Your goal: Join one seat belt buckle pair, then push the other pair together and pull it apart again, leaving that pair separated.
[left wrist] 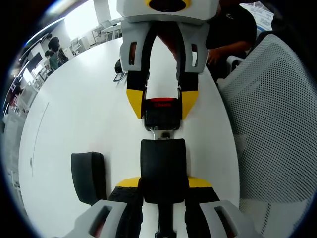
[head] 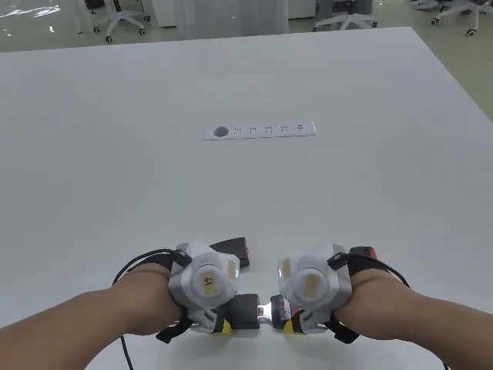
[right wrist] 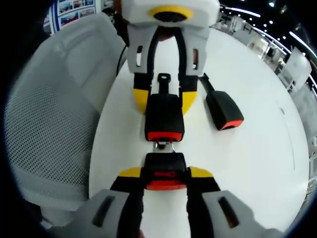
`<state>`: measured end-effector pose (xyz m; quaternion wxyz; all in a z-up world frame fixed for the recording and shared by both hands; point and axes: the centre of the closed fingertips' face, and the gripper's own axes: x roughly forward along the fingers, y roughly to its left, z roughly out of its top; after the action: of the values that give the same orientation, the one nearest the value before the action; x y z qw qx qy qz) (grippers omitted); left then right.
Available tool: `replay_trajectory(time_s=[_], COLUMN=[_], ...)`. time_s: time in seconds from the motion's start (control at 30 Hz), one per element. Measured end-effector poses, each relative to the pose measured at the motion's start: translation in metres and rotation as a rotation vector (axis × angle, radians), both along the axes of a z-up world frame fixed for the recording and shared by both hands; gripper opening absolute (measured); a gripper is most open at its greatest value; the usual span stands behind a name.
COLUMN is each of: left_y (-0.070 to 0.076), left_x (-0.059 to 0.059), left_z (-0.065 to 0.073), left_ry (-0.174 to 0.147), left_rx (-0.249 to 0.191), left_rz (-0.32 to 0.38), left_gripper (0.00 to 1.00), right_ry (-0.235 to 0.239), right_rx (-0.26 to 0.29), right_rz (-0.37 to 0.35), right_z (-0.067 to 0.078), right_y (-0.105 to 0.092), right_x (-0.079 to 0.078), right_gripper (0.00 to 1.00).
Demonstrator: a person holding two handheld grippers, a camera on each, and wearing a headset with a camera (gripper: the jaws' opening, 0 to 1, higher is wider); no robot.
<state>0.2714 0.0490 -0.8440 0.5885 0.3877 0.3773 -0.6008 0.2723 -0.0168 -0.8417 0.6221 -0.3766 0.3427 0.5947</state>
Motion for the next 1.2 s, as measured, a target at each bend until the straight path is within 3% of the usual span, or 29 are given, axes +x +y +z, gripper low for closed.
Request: replay_trajectory(time_s=[0.23,0.27,0.3,0.47,0.63,0.77,0.97,1.1,1.2], left_y=[0.0,0.001,0.001,0.002,0.003,0.004,0.004,0.004,0.004], left_x=[0.0,0.0,0.001,0.001,0.001,0.002,0.001,0.002,0.002], left_z=[0.0,0.0,0.0,0.0,0.0,0.0,0.001,0.0,0.0], left_ry=[0.001,0.004,0.003,0.003,0.007,0.01,-0.008,0.009,0.015], left_rx=[0.005,0.009,0.007,-0.002,-0.012,-0.038,-0.028,-0.034,-0.041], left_rz=[0.0,0.002,-0.002,0.005,0.002,0.01,0.019,0.028,0.024], left_gripper=[0.32,0.32,0.32,0.32,0.33,0.33,0.32,0.33,0.33], right_ry=[-0.002,-0.014,-0.021,-0.022,0.017,0.006,0.014,0.017,0.046], right_rx=[0.042,-0.016,0.03,0.03,0.043,0.061,0.045,0.055,0.076], right_rz=[-0.014,-0.039,-0.036,-0.039,-0.062,-0.036,-0.025,-0.021,-0.057], right_z=[0.001,0.003,0.004,0.001,-0.001,0.0,-0.001,0.0,0.0], right_y=[0.017,0.004,0.013,0.013,0.013,0.01,0.011,0.011,0.012], right_x=[0.001,0.006,0.007,0.002,0.001,-0.001,-0.002,-0.002,-0.001], right_gripper=[0.3,0.3,0.3,0.31,0.32,0.32,0.32,0.33,0.33])
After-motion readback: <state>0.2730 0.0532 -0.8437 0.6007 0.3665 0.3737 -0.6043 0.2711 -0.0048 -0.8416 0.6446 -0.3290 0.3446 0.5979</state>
